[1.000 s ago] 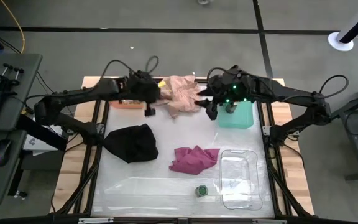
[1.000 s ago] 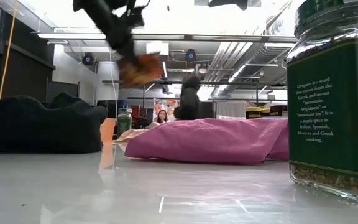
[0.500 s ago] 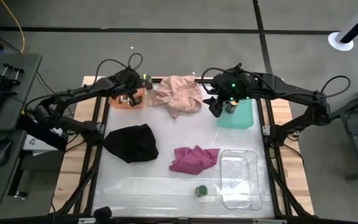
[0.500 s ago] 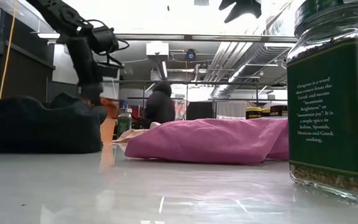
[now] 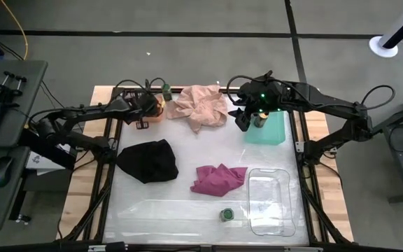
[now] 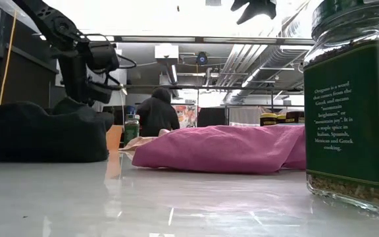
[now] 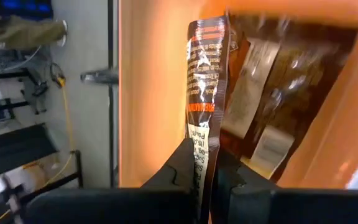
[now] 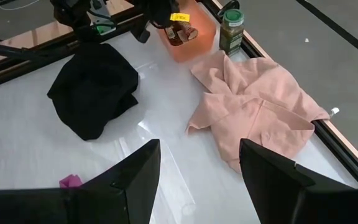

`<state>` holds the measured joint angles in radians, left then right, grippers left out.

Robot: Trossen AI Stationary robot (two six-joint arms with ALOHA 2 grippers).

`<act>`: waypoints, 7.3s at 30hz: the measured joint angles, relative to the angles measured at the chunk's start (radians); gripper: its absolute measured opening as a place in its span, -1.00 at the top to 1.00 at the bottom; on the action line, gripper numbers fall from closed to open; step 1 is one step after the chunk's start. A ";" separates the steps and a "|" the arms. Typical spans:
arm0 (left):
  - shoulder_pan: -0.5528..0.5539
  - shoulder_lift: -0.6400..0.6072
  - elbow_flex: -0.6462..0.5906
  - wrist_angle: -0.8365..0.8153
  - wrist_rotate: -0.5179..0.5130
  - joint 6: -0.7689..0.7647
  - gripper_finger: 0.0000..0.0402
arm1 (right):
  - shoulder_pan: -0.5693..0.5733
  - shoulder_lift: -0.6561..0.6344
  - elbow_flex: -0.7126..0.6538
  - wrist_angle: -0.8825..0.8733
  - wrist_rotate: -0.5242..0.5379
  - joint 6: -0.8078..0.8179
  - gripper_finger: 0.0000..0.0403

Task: Sort spices by type
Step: Put the orange seasoning pack into the orange bin, then put the top green seasoning bottle into the transparent bin

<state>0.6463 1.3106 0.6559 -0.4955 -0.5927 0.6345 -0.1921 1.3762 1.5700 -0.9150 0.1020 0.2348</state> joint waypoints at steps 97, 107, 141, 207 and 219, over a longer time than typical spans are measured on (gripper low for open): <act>0.193 0.700 0.928 -0.522 0.559 0.183 0.04 | -0.047 0.000 -0.001 0.013 -0.011 0.038 -0.06; 0.188 0.662 0.933 -0.482 0.595 0.076 0.19 | -0.047 0.000 -0.001 -0.032 -0.009 0.021 -0.06; -0.617 0.202 0.945 -0.243 0.305 -0.423 0.19 | 0.273 0.000 -0.229 0.426 0.260 -0.498 -0.28; -0.656 0.283 0.953 -0.211 0.363 -0.233 -0.38 | 0.306 0.024 -0.214 0.242 0.390 -0.320 0.05; -0.553 0.179 0.679 -0.125 0.570 -0.514 -0.46 | 0.496 -0.236 -0.450 -0.022 0.435 0.321 0.05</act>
<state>0.0931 1.4895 1.3352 -0.6209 -0.0230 0.1201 0.3035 1.1401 1.1196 -0.9371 0.5375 0.5563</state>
